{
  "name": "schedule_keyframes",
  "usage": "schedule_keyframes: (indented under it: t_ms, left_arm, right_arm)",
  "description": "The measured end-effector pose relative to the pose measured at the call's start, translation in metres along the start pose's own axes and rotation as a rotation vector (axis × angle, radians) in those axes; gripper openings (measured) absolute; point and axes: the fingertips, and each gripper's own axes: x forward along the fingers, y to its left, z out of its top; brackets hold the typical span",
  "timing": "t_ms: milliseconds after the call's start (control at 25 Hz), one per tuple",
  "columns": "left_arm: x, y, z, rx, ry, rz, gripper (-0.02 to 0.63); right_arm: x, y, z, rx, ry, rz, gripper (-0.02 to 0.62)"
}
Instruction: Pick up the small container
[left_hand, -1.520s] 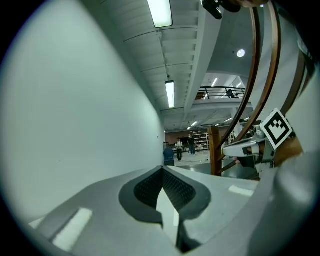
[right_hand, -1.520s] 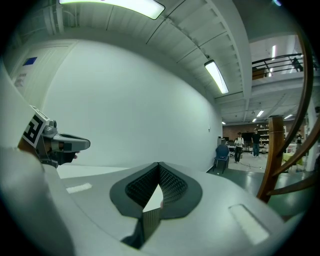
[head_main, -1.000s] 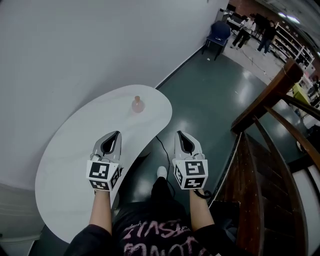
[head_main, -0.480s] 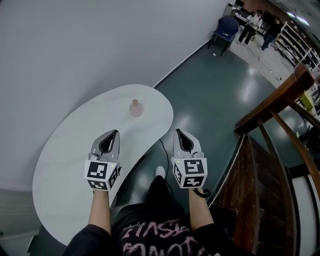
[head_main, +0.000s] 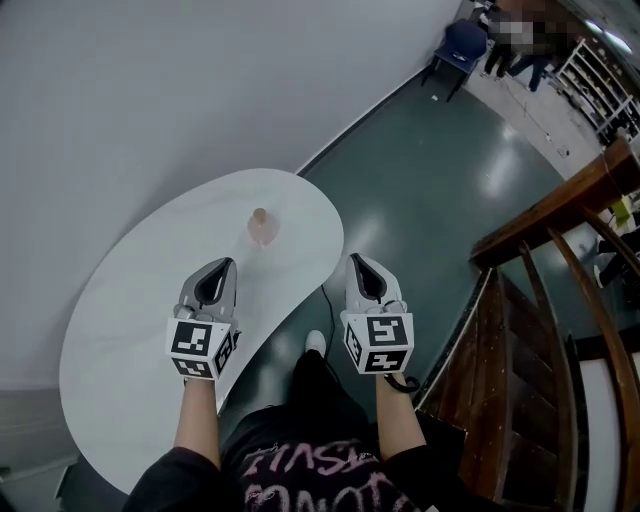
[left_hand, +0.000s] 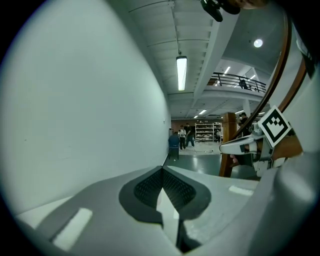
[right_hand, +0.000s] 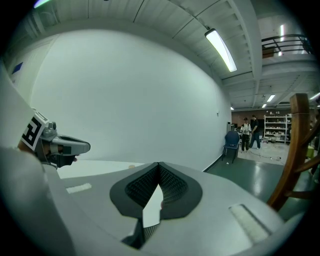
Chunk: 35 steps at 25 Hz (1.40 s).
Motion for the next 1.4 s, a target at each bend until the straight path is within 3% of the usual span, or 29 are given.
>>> schedule_keyframes:
  t_ms: [720, 1400]
  left_arm:
    - [0.105, 0.02, 0.035, 0.007, 0.047, 0.101, 0.0]
    - [0.092, 0.045, 0.044, -0.019, 0.047, 0.187, 0.0]
  right_arm:
    - [0.109, -0.062, 0.033, 0.007, 0.013, 0.128, 0.008]
    - [0.136, -0.041, 0.054, -0.011, 0.008, 0.215, 0.008]
